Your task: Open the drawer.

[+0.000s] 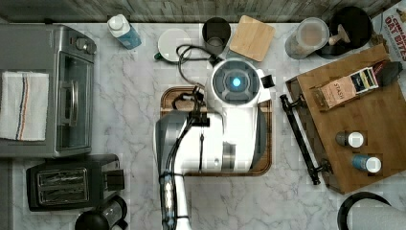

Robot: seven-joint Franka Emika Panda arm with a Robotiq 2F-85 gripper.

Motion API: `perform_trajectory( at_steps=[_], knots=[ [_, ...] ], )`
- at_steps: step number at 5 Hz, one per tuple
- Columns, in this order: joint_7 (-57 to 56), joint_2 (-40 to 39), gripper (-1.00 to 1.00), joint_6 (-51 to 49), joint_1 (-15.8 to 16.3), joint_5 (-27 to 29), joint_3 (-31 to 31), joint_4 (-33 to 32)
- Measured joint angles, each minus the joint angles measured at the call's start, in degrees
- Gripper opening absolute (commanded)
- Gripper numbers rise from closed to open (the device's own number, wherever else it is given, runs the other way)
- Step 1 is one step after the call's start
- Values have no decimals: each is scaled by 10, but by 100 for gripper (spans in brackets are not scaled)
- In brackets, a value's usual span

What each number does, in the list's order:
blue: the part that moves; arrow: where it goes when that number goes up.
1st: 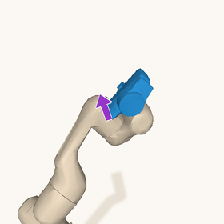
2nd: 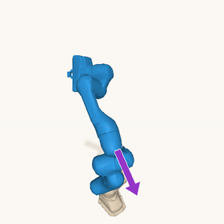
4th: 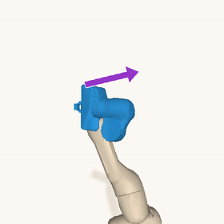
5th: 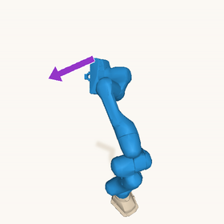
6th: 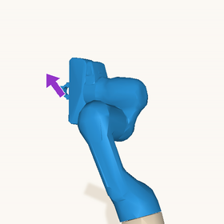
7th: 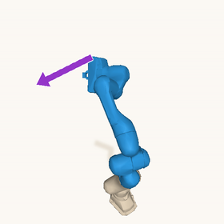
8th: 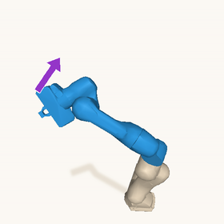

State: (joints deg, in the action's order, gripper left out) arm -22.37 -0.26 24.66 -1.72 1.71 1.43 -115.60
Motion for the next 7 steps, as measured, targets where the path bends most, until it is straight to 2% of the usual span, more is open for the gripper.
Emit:
perform_trajectory(
  at_steps=[1, 2, 4, 5, 6, 7],
  knots=[
    [-155, 42, 100, 6, 0, 0, 0, -66],
    [-277, 68, 100, 59, 0, 10, -4, -122],
    [-458, 72, 100, 104, -8, 7, -58, -172],
    [-524, 72, 100, 210, -25, 7, -97, -203],
    [-585, 72, 100, 274, -48, -6, -123, -223],
    [-626, 72, 100, 297, -73, -7, -130, -234]
  ],
)
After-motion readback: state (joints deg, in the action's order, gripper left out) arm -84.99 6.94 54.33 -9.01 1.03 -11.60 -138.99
